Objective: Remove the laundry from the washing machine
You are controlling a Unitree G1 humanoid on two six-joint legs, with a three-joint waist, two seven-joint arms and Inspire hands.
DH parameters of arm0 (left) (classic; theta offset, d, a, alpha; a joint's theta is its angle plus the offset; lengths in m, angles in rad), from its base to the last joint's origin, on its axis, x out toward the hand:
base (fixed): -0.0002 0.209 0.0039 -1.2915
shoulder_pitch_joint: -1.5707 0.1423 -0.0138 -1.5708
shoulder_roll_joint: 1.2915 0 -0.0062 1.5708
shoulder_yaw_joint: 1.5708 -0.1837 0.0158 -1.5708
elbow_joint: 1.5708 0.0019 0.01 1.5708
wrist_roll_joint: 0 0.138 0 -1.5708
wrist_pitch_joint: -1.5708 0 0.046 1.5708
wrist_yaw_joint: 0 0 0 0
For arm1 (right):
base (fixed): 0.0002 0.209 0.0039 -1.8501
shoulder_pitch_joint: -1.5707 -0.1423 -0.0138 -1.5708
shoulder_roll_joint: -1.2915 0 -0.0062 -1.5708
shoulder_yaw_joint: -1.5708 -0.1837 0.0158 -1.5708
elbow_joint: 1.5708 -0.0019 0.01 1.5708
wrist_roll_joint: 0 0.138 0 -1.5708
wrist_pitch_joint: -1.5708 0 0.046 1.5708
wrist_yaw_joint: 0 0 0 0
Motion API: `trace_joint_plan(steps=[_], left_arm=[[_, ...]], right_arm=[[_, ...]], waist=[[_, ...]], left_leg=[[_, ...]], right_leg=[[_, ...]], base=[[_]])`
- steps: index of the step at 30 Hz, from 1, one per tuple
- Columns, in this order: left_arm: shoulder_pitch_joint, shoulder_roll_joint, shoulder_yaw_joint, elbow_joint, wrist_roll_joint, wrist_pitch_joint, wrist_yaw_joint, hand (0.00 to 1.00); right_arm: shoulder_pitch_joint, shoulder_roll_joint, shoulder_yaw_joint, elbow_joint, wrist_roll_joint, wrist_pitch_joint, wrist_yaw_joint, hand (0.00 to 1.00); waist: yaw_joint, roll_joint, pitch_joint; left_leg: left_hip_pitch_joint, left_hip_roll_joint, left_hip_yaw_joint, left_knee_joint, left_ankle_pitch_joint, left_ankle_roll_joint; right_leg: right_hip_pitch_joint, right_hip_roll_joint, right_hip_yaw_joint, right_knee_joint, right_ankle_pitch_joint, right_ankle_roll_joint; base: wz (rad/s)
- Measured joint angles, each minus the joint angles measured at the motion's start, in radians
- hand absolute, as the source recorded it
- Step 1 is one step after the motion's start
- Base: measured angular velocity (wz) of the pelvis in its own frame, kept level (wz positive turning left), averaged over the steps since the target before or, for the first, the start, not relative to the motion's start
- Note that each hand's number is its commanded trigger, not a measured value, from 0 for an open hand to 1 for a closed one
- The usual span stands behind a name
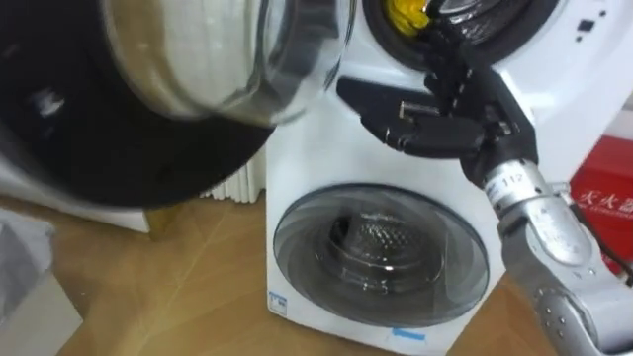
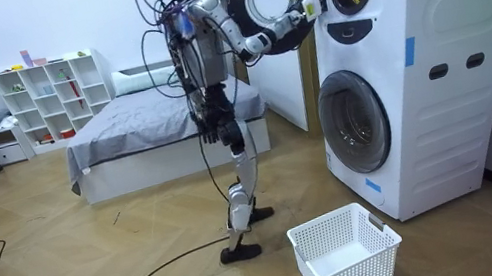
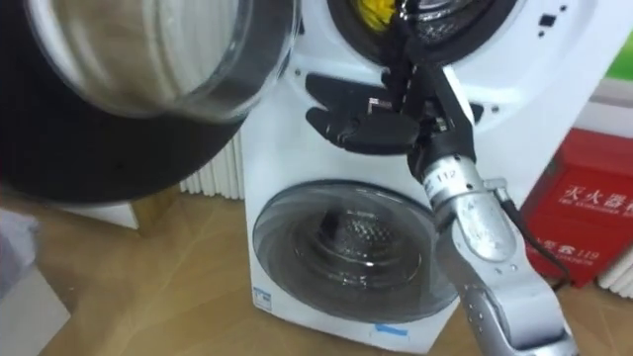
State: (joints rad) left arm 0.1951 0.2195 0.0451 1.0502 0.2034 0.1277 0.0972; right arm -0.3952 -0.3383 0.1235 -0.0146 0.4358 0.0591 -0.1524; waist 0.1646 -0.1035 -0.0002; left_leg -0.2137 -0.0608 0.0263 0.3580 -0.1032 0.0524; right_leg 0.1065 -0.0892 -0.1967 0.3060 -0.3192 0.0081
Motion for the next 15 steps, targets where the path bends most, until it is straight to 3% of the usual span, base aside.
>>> trace_joint_plan(steps=[3, 4, 6, 7, 8, 9, 11, 13, 14, 15], left_arm=[[-0.050, 0.001, 0.007, -0.007, -0.018, -0.008, 0.000, 0.00], [-0.057, 0.001, 0.010, -0.011, -0.019, -0.008, 0.000, 0.00], [-0.096, 0.001, 0.010, -0.014, -0.019, -0.013, 0.000, 0.00], [-0.100, 0.001, 0.008, -0.015, -0.019, -0.016, 0.000, 0.00], [-0.109, 0.003, -0.004, -0.013, -0.019, -0.021, 0.000, 0.00], [-0.120, 0.007, -0.016, -0.013, -0.019, -0.024, 0.001, 0.00], [-0.129, 0.009, -0.016, -0.008, -0.016, -0.027, 0.001, 0.00], [-0.124, 0.010, -0.014, -0.009, -0.017, -0.034, 0.002, 0.00], [-0.118, 0.011, -0.011, -0.008, -0.017, -0.041, 0.002, 0.00], [-0.102, 0.012, -0.009, -0.008, -0.017, -0.046, 0.002, 0.00]], right_arm=[[0.000, -0.010, -0.011, 0.000, -0.019, 0.000, -0.013, 0.00], [0.000, -0.010, -0.019, 0.000, -0.028, 0.000, -0.016, 0.00], [-0.007, -0.013, -0.050, 0.000, -0.033, 0.000, -0.033, 0.00], [-0.010, -0.014, -0.052, 0.001, -0.033, 0.000, -0.035, 0.00], [-0.011, -0.014, -0.058, 0.001, -0.033, 0.000, -0.036, 0.00], [-0.012, -0.014, -0.065, 0.001, -0.035, -0.004, -0.035, 0.00], [-0.012, -0.015, -0.072, 0.002, -0.034, -0.003, -0.036, 0.00], [-0.012, -0.014, -0.067, 0.002, -0.042, -0.001, -0.033, 0.00], [-0.012, -0.014, -0.065, 0.002, -0.049, -0.001, -0.033, 0.00], [-0.012, -0.014, -0.065, 0.002, -0.050, -0.001, -0.036, 0.00]], waist=[[-0.022, -0.001, 0.0028], [-0.027, -0.003, 0.0042], [-0.023, -0.008, 0.0092], [-0.022, -0.006, 0.0104], [-0.025, 0.014, 0.0200], [-0.030, 0.020, 0.0191], [-0.023, 0.022, 0.0182], [-0.015, 0.025, 0.0181], [-0.011, 0.026, 0.0176], [-0.010, 0.029, 0.0190]], left_leg=[[0.027, -0.032, 0.011, -0.004, -0.031, 0.026], [0.038, -0.039, 0.017, -0.009, -0.037, 0.032], [0.087, -0.062, 0.034, -0.019, -0.069, 0.059], [0.101, -0.066, 0.033, -0.018, -0.076, 0.064], [0.129, -0.066, 0.014, -0.017, -0.090, 0.072], [0.141, -0.064, -0.012, -0.020, -0.099, 0.077], [0.148, -0.047, -0.018, -0.035, -0.101, 0.079], [0.165, -0.035, -0.014, -0.049, -0.101, 0.080], [0.182, -0.035, -0.012, -0.057, -0.101, 0.079], [0.204, -0.035, -0.003, -0.062, -0.102, 0.077]], right_leg=[[-0.034, -0.046, -0.001, 0.142, -0.019, 0.032], [-0.047, -0.059, 0.000, 0.190, -0.020, 0.034], [-0.096, -0.100, 0.012, 0.368, -0.001, 0.046], [-0.106, -0.103, 0.026, 0.405, 0.016, 0.053], [-0.122, -0.098, 0.041, 0.450, 0.044, 0.056], [-0.145, -0.078, 0.052, 0.449, 0.031, 0.055], [-0.214, -0.047, 0.055, 0.404, -0.010, 0.038], [-0.266, -0.015, 0.056, 0.286, -0.011, 0.026], [-0.283, -0.004, 0.057, 0.188, 0.012, 0.007], [-0.283, 0.007, 0.060, 0.098, 0.081, 0.000]], base=[[0.13], [0.26], [0.11], [0.00], [0.05], [0.09], [0.04], [-0.06], [0.00], [0.16]])
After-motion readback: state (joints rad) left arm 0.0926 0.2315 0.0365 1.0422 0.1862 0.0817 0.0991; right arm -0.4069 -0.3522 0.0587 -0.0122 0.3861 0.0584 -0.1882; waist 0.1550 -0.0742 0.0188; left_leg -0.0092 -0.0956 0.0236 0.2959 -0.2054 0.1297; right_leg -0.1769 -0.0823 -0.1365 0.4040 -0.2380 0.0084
